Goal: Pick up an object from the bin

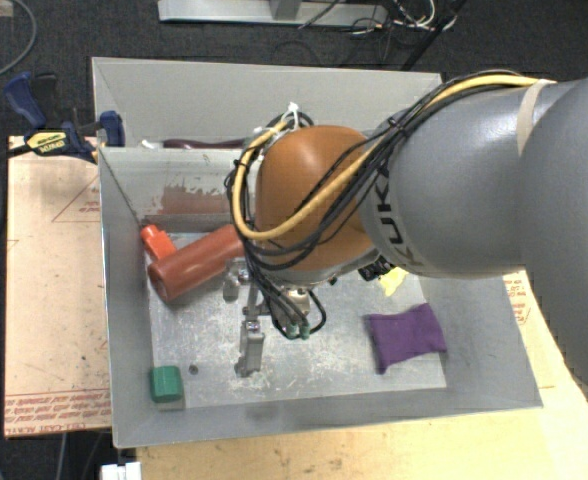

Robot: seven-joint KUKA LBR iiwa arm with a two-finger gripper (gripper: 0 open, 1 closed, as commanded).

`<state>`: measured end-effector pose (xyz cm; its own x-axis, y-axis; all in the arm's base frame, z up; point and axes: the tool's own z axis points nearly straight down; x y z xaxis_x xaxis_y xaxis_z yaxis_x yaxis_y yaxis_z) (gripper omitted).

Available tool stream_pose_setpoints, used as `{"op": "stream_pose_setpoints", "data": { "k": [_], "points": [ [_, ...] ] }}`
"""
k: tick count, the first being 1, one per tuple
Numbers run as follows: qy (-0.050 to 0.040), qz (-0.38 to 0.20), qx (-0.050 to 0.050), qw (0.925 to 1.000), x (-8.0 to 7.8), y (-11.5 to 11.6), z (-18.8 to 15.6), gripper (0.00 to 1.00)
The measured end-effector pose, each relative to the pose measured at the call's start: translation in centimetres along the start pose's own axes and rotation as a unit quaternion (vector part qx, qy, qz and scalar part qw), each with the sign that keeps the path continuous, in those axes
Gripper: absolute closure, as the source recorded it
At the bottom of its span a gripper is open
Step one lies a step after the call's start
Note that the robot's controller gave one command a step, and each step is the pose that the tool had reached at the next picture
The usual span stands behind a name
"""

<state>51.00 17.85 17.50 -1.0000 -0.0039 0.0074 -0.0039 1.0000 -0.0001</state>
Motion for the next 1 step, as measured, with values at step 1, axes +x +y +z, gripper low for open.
{"op": "stream_pose_setpoints", "data": {
  "k": [1],
  "points": [
    [-0.0034, 0.002, -0.001, 1.0000, -0.18, -0.09, -0.43, 0.00]
  ]
}}
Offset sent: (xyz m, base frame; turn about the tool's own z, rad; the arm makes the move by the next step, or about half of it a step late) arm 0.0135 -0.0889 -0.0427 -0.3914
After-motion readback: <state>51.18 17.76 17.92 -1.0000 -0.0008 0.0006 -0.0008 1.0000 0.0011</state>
